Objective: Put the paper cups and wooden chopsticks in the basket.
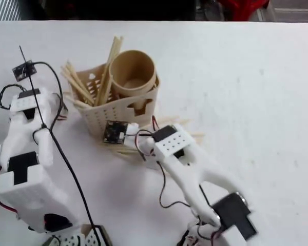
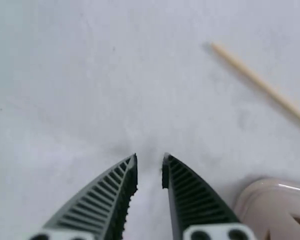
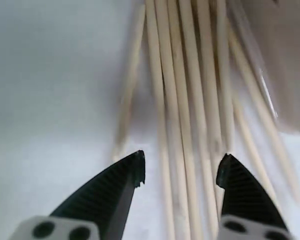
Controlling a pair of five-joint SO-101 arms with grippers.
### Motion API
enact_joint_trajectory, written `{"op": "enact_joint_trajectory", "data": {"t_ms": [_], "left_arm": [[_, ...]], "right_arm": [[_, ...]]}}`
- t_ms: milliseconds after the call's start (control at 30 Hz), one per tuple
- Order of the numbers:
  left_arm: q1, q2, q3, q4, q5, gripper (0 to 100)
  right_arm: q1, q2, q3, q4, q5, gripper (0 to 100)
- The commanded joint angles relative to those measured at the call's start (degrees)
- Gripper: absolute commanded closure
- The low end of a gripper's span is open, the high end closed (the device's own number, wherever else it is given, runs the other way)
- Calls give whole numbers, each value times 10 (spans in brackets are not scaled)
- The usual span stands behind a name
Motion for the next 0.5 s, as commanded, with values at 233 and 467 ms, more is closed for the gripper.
{"op": "enact_joint_trajectory", "data": {"t_ms": [233,467], "left_arm": [[7,-3,-3,-11,4,898],[7,-3,-3,-11,4,898]], "right_arm": [[23,44,-23,-29,7,855],[24,41,-25,-1,7,906]]}}
